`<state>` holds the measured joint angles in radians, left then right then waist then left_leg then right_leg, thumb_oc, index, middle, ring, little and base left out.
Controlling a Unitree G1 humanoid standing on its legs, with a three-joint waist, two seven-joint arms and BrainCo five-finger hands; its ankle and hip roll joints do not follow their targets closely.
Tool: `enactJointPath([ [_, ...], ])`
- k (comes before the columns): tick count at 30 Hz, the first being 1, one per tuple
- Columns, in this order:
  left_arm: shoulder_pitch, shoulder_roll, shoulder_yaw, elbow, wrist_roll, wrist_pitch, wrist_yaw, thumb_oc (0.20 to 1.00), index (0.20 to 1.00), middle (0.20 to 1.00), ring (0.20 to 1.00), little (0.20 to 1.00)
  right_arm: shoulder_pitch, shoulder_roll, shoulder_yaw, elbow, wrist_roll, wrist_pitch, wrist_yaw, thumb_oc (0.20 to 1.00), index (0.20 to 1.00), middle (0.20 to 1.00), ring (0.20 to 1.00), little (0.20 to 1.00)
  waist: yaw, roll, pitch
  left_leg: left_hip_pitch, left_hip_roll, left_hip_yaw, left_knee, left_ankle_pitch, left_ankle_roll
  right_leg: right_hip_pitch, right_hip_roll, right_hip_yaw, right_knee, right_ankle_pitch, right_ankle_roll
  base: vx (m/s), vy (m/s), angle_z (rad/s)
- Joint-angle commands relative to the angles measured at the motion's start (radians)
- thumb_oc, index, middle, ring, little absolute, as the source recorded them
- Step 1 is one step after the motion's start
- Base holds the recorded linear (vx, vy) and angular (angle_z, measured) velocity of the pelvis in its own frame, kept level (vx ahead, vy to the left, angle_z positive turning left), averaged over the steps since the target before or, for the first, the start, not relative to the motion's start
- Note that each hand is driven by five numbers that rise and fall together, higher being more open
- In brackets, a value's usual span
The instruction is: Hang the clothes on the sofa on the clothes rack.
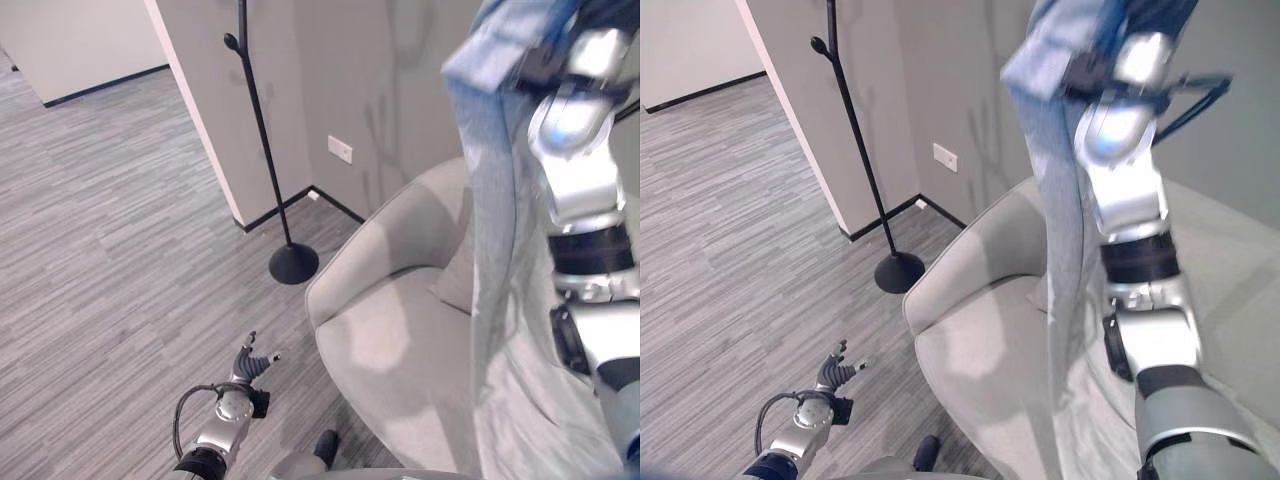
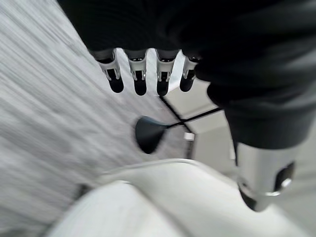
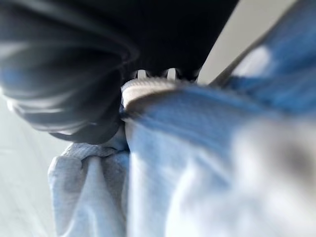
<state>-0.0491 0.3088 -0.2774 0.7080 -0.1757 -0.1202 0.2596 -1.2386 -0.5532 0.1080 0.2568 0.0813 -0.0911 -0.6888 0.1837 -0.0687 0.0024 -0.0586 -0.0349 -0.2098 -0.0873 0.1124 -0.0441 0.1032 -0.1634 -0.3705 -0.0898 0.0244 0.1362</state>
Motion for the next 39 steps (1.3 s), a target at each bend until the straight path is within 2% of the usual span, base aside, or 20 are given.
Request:
enactJointPath([
  [1,-0.031,0.064,-0.043,-0.010,-0.024,-0.046,-0.010,1.000,1.000,1.000,1.000,1.000,-0.121,-0.035,0.064,0.042,0.023,-0.021,-0.029,0.200,0.200,0.200,0.200,0.200,0.024,-0.060,-0.078,-0.034,0.059,-0.017,0.010,-0.070,-0.023,0.048,-0.104,0.020,0.031,-0.003,0.057,0.00,0.000,0.00],
  [5,-0.063,0.096,-0.076,-0.063,0.047,-0.074,0.015,1.000,1.000,1.000,1.000,1.000,-0.251,-0.031,0.114,0.159,0.052,-0.026,-0.046,0.200,0.200,0.200,0.200,0.200,0.032,-0.086,-0.103,-0.009,0.052,-0.025,0.008,-0.081,-0.022,0.067,-0.108,0.018,0.034,-0.005,0.061,0.01,0.018,-0.03],
  [7,-0.187,0.109,-0.137,-0.054,0.181,-0.106,0.137,1.000,1.000,1.000,1.000,1.000,-0.383,-0.009,0.206,0.292,0.093,-0.050,-0.057,0.200,0.200,0.200,0.200,0.200,0.027,-0.117,-0.122,0.007,0.045,-0.026,0.008,-0.089,-0.024,0.077,-0.114,0.017,0.037,-0.003,0.064,0.00,0.000,0.00],
  [8,-0.190,0.107,-0.137,-0.052,0.181,-0.107,0.138,1.000,1.000,1.000,1.000,1.000,-0.386,-0.010,0.208,0.295,0.094,-0.051,-0.056,0.200,0.200,0.200,0.200,0.200,0.027,-0.116,-0.120,0.008,0.044,-0.026,0.008,-0.089,-0.024,0.077,-0.114,0.016,0.037,-0.003,0.065,0.00,0.000,0.00],
  [11,-0.341,0.056,-0.223,-0.003,0.191,-0.127,0.233,1.000,1.000,1.000,1.000,1.000,-0.467,0.101,0.280,0.373,0.179,-0.107,-0.065,0.200,0.200,0.200,0.200,0.200,0.005,-0.132,-0.137,0.024,0.047,-0.005,0.008,-0.100,-0.022,0.075,-0.113,0.035,0.029,0.007,0.067,-0.01,0.002,-0.02],
  [15,-0.485,-0.058,-0.371,0.039,0.131,-0.140,0.193,1.000,1.000,1.000,1.000,1.000,-0.473,0.227,0.308,0.399,0.235,-0.130,-0.053,0.200,0.200,0.200,0.200,0.200,-0.028,-0.130,-0.140,0.036,0.050,0.019,0.006,-0.104,-0.017,0.062,-0.113,0.066,0.027,0.020,0.067,-0.02,0.010,-0.26],
  [17,-0.508,-0.082,-0.397,0.053,0.124,-0.143,0.185,1.000,1.000,1.000,1.000,1.000,-0.477,0.246,0.313,0.408,0.244,-0.133,-0.053,0.200,0.200,0.200,0.200,0.200,-0.031,-0.129,-0.139,0.037,0.050,0.022,0.007,-0.105,-0.016,0.060,-0.113,0.070,0.028,0.021,0.067,-0.02,0.009,-0.23],
  [18,-0.576,-0.153,-0.478,0.103,0.132,-0.137,0.172,1.000,1.000,1.000,1.000,1.000,-0.484,0.322,0.309,0.429,0.281,-0.150,-0.055,0.200,0.200,0.200,0.200,0.200,-0.050,-0.129,-0.139,0.039,0.048,0.031,0.006,-0.107,-0.014,0.054,-0.115,0.083,0.031,0.029,0.069,-0.02,0.004,-0.17],
  [22,-0.656,-0.260,-0.528,0.185,0.048,-0.148,0.137,1.000,1.000,1.000,1.000,1.000,-0.480,0.392,0.315,0.415,0.296,-0.166,-0.057,0.200,0.200,0.200,0.200,0.200,-0.082,-0.127,-0.133,0.045,0.046,0.042,0.006,-0.108,-0.010,0.043,-0.119,0.104,0.037,0.034,0.069,-0.02,0.001,-0.11],
  [23,-0.660,-0.301,-0.550,0.175,0.004,-0.154,0.106,1.000,1.000,1.000,1.000,1.000,-0.474,0.423,0.314,0.400,0.301,-0.168,-0.059,0.200,0.200,0.200,0.200,0.200,-0.097,-0.126,-0.128,0.049,0.044,0.048,0.007,-0.111,-0.006,0.039,-0.122,0.115,0.040,0.037,0.069,-0.02,0.014,-0.05],
  [25,-0.654,-0.328,-0.563,0.154,-0.058,-0.162,0.078,1.000,1.000,1.000,1.000,1.000,-0.463,0.452,0.307,0.382,0.301,-0.167,-0.057,0.200,0.200,0.200,0.200,0.200,-0.102,-0.123,-0.123,0.055,0.042,0.057,0.007,-0.115,-0.001,0.035,-0.125,0.127,0.042,0.039,0.070,-0.02,0.021,-0.23],
  [26,-0.646,-0.348,-0.572,0.122,-0.138,-0.165,0.053,1.000,1.000,1.000,1.000,1.000,-0.456,0.481,0.312,0.364,0.304,-0.164,-0.052,0.200,0.200,0.200,0.200,0.200,-0.105,-0.122,-0.116,0.061,0.040,0.065,0.009,-0.119,0.004,0.030,-0.128,0.137,0.048,0.040,0.070,-0.01,0.029,-0.37],
  [27,-0.646,-0.354,-0.572,0.113,-0.164,-0.162,0.048,0.912,0.912,0.912,0.912,0.912,-0.453,0.489,0.314,0.356,0.303,-0.160,-0.051,0.200,0.200,0.200,0.200,0.200,-0.106,-0.122,-0.111,0.064,0.038,0.068,0.009,-0.120,0.006,0.028,-0.129,0.140,0.052,0.042,0.070,-0.01,0.026,-0.33],
  [28,-0.645,-0.355,-0.569,0.106,-0.191,-0.162,0.045,0.200,0.200,0.200,0.200,0.200,-0.451,0.496,0.317,0.348,0.299,-0.156,-0.050,0.200,0.200,0.200,0.200,0.200,-0.105,-0.122,-0.107,0.065,0.038,0.071,0.010,-0.120,0.008,0.027,-0.131,0.144,0.057,0.042,0.070,-0.01,0.029,-0.23],
  [34,-0.618,-0.258,-0.480,0.087,-0.138,-0.143,0.108,0.200,0.200,0.200,0.200,0.200,-0.438,0.427,0.327,0.257,0.284,-0.159,-0.052,0.200,0.200,0.200,0.200,0.200,-0.111,-0.128,-0.078,0.073,0.022,0.073,0.009,-0.118,0.022,0.005,-0.148,0.157,0.110,0.074,0.074,0.00,0.060,0.00],
  [35,-0.584,-0.208,-0.421,0.038,-0.124,-0.146,0.135,0.200,0.200,0.200,0.200,0.200,-0.413,0.355,0.319,0.174,0.262,-0.161,-0.059,0.200,0.200,0.200,0.200,0.200,-0.112,-0.127,-0.072,0.073,0.016,0.073,0.007,-0.117,0.027,-0.002,-0.156,0.154,0.122,0.084,0.077,0.02,0.098,0.05],
  [36,-0.562,-0.178,-0.398,-0.001,-0.108,-0.143,0.143,0.200,0.200,0.200,0.200,0.200,-0.394,0.321,0.311,0.132,0.247,-0.157,-0.060,0.200,0.200,0.200,0.200,0.200,-0.112,-0.128,-0.072,0.072,0.012,0.072,0.006,-0.116,0.029,-0.006,-0.159,0.154,0.128,0.091,0.079,0.02,0.132,0.04],
  [37,-0.499,-0.103,-0.329,-0.087,-0.053,-0.140,0.166,0.200,0.200,0.200,0.200,0.200,-0.344,0.231,0.278,0.046,0.208,-0.152,-0.058,0.200,0.200,0.200,0.200,0.200,-0.109,-0.127,-0.067,0.070,0.004,0.070,0.002,-0.116,0.036,-0.014,-0.168,0.154,0.143,0.111,0.082,0.02,0.125,0.04],
  [38,-0.436,-0.023,-0.271,-0.156,0.021,-0.136,0.183,0.200,0.200,0.200,0.200,0.200,-0.350,0.160,0.267,0.047,0.177,-0.141,-0.055,0.200,0.200,0.200,0.200,0.200,-0.094,-0.128,-0.064,0.068,-0.003,0.064,0.000,-0.116,0.041,-0.022,-0.175,0.151,0.158,0.126,0.083,0.01,0.130,-0.02],
  [39,-0.399,0.016,-0.224,-0.187,0.049,-0.135,0.198,0.200,0.200,0.200,0.200,0.200,-0.353,0.117,0.257,0.043,0.158,-0.136,-0.058,0.200,0.200,0.200,0.200,0.200,-0.087,-0.129,-0.061,0.066,-0.006,0.065,0.000,-0.117,0.044,-0.029,-0.177,0.148,0.166,0.128,0.083,-0.01,0.131,0.03],
])
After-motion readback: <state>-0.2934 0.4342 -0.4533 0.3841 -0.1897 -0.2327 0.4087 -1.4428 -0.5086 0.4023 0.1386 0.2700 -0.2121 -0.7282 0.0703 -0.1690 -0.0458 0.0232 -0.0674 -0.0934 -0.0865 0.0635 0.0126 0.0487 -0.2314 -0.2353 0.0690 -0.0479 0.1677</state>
